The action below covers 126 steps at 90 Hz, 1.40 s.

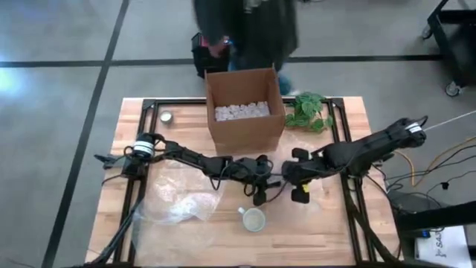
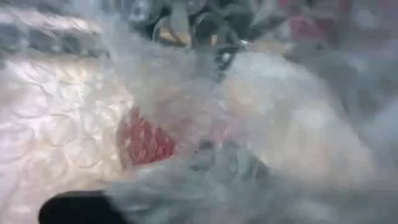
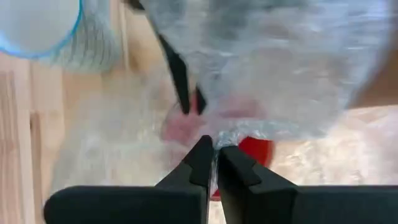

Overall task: Wrap mug
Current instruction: Wrap the orange mug in bubble wrap

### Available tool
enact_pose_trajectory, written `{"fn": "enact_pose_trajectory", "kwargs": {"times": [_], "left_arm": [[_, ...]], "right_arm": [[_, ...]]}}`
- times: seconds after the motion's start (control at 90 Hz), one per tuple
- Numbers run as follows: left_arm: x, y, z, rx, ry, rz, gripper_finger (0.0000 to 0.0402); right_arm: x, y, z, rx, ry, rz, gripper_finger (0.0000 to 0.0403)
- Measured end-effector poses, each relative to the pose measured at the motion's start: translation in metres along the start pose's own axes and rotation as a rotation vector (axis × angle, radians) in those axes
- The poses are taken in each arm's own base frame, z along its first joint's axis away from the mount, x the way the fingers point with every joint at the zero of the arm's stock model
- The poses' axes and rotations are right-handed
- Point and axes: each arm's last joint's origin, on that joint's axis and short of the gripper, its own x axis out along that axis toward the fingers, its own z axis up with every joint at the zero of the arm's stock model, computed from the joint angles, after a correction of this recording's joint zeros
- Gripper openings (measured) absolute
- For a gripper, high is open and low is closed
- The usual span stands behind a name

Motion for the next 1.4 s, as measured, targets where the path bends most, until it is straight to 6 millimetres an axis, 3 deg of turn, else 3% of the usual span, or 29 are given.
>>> {"fn": "enact_pose_trajectory", "kwargs": {"times": [0.144,0.344,0.5,0.633,0.856,1.022,1.256,1.4], "left_arm": [[0.000,0.000,0.000,-0.003,-0.001,0.000,0.0022],[0.000,0.000,0.000,-0.004,-0.002,-0.001,0.0022],[0.000,0.000,0.000,-0.008,-0.002,-0.001,0.0022],[-0.006,-0.002,0.012,-0.009,-0.033,-0.006,0.0022],[-0.035,-0.007,0.040,0.048,-0.006,0.041,0.0022],[-0.041,-0.002,0.035,0.073,0.064,0.180,0.0021],[-0.039,-0.009,0.030,0.069,0.081,0.155,0.0021],[-0.043,-0.010,0.040,0.071,0.017,0.146,0.0021]], "right_arm": [[0.007,-0.001,0.000,0.011,-0.059,-0.049,0.0000],[0.061,-0.003,-0.025,0.037,0.064,-0.060,0.0000],[0.080,-0.003,-0.031,0.056,0.101,-0.052,0.0000],[0.082,-0.001,-0.027,0.048,0.060,-0.034,0.0000],[0.072,0.002,-0.016,0.003,0.011,-0.017,0.0000],[0.070,0.003,-0.013,-0.024,0.002,-0.015,0.0000],[0.078,0.001,-0.022,0.001,0.035,-0.029,0.0000],[0.083,-0.001,-0.026,0.006,0.041,-0.032,0.0000]]}}
